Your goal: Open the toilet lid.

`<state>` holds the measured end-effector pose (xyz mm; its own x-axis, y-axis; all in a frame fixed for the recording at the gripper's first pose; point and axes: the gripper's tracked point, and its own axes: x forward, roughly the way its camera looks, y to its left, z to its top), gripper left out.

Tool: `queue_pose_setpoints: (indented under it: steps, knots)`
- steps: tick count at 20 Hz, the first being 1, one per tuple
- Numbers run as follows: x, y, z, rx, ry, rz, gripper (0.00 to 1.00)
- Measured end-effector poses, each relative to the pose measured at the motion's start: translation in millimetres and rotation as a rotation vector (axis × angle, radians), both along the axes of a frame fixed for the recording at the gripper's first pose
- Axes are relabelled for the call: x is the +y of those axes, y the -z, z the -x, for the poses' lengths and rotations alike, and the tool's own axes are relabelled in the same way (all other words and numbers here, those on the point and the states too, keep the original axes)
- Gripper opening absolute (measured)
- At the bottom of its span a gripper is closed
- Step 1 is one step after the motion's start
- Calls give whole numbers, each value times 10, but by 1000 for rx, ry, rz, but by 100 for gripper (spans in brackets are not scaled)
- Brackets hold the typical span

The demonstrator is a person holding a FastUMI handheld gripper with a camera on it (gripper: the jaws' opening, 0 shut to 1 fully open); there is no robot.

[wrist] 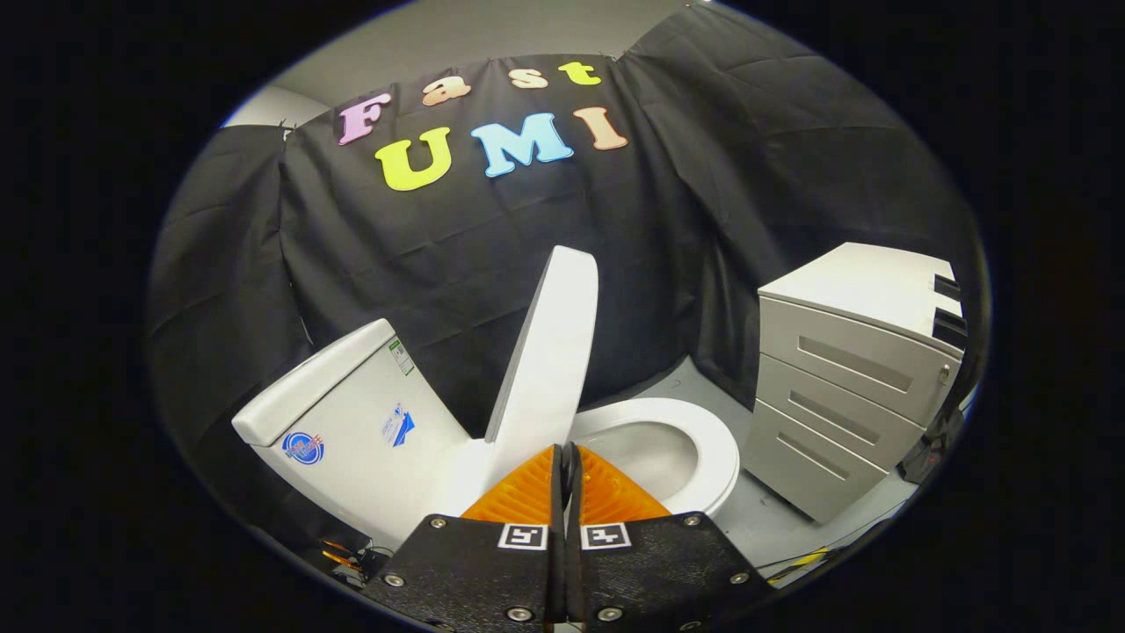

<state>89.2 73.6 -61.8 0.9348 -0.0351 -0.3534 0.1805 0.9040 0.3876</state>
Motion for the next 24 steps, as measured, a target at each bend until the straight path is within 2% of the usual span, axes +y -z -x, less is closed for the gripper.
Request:
queue_pose_setpoints:
  steps: [13,24]
  knots:
    - [246,-174,-29,-8,-21,77,0]
    - [569,-401,-35,-34,-75,229,0]
